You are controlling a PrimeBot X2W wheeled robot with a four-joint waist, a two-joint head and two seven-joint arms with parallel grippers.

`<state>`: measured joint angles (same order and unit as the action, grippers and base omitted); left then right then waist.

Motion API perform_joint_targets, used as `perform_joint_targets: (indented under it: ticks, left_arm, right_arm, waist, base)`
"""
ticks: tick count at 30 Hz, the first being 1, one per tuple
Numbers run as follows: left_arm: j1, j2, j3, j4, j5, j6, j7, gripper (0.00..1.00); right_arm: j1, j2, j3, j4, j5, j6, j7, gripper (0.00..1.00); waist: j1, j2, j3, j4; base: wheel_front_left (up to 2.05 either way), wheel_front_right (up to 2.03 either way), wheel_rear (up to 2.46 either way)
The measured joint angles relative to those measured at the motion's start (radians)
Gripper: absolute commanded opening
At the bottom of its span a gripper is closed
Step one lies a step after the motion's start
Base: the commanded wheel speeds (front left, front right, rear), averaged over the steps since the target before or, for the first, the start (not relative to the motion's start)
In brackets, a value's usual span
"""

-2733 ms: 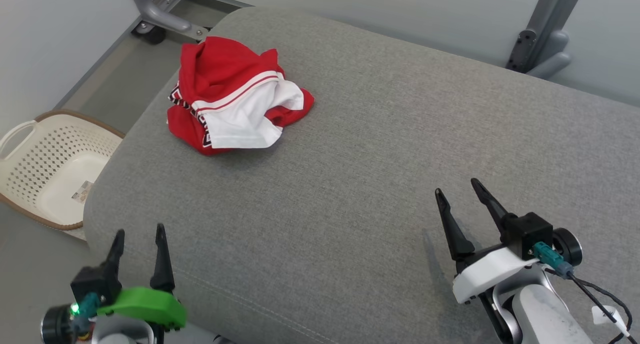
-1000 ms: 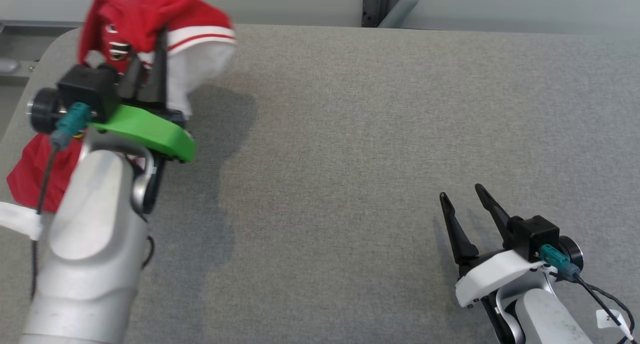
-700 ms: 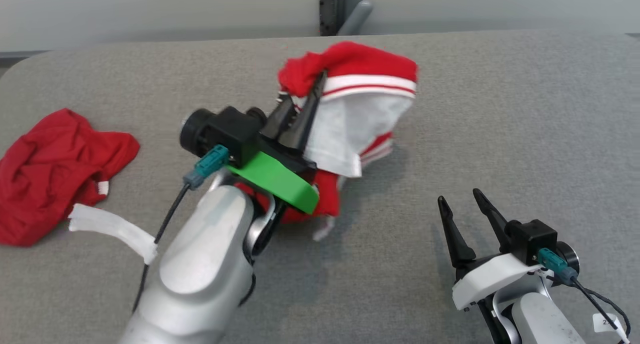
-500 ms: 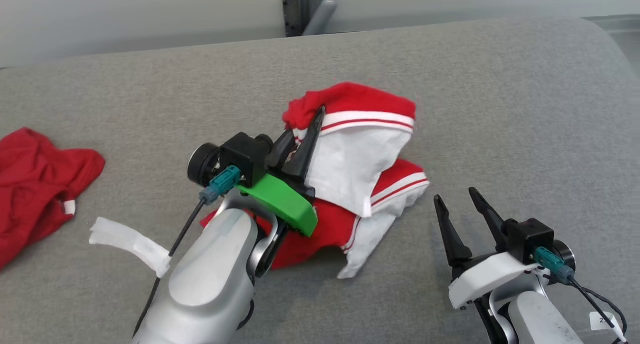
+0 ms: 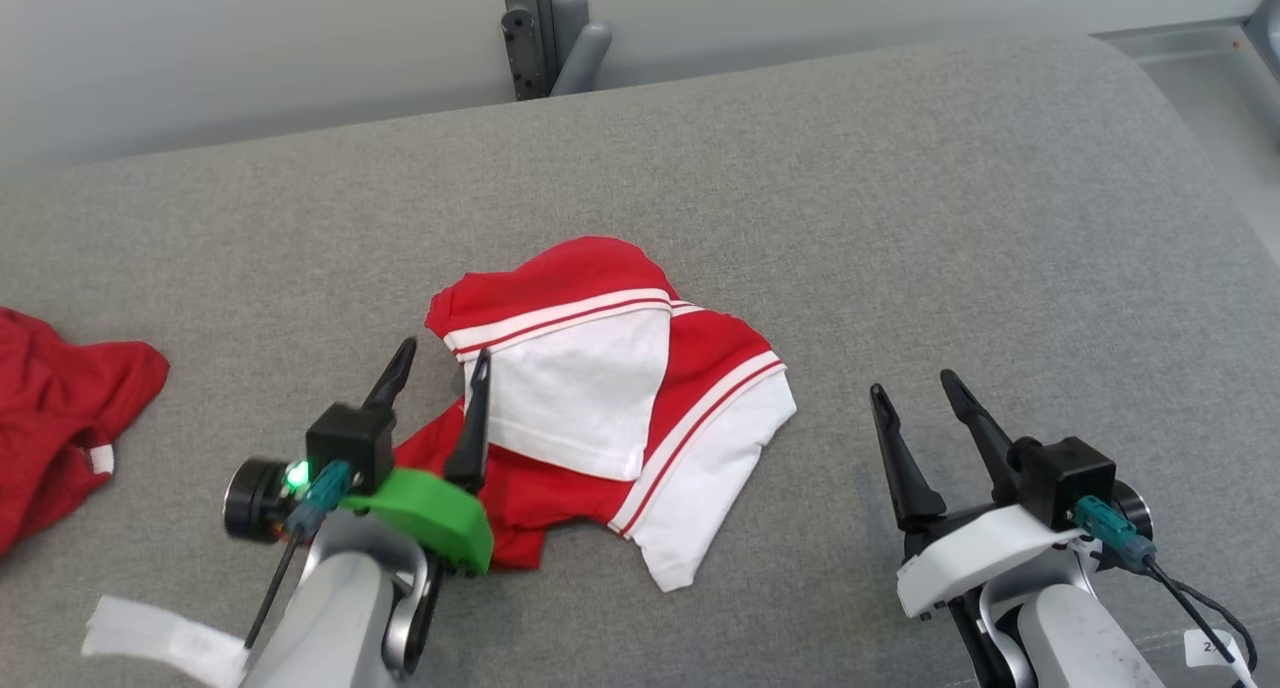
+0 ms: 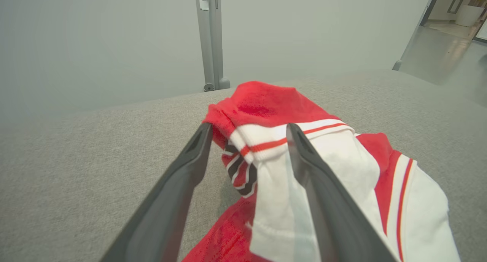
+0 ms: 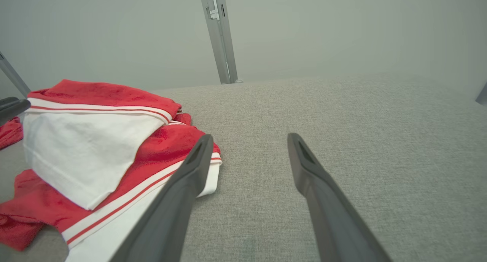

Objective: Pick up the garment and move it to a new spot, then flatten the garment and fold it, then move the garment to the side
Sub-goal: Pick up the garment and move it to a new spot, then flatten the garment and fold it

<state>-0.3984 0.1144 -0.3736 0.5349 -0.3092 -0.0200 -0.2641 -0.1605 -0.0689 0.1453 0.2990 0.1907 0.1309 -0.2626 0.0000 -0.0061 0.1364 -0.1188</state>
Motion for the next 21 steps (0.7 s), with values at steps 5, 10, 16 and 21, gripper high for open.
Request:
perform_joint_targets:
  ticks: [5, 10, 16, 21]
  left_arm:
    - [0.167, 0.017, 0.119, -0.113, 0.045, 0.018, 0.0, 1.0]
    - [0.343, -0.01, 0.254, -0.262, 0.084, 0.041, 0.0, 1.0]
    - [0.461, -0.043, 0.324, -0.342, 0.137, 0.004, 0.0, 1.0]
    - [0.462, -0.058, 0.325, -0.344, 0.157, -0.025, 0.0, 1.0]
  right_arm:
    - [0.017, 0.005, 0.012, -0.004, 0.0, 0.0, 0.0, 1.0]
    - [0.042, 0.009, 0.025, -0.008, 0.0, 0.0, 0.0, 1.0]
    - [0.055, 0.007, 0.045, -0.007, 0.001, 0.0, 0.0, 1.0]
    - [0.051, -0.004, 0.099, 0.006, 0.014, 0.0, 0.0, 1.0]
  waist:
    - [0.0, 0.0, -0.051, 0.009]
    - [0.0, 0.0, -0.095, 0.015]
    - [0.0, 0.0, -0.106, 0.033]
    - [0.0, 0.0, -0.092, 0.071]
  base:
    - [0.0, 0.0, 0.0]
    - [0.0, 0.0, 0.0]
    - [0.0, 0.0, 0.0]
    - [0.0, 0.0, 0.0]
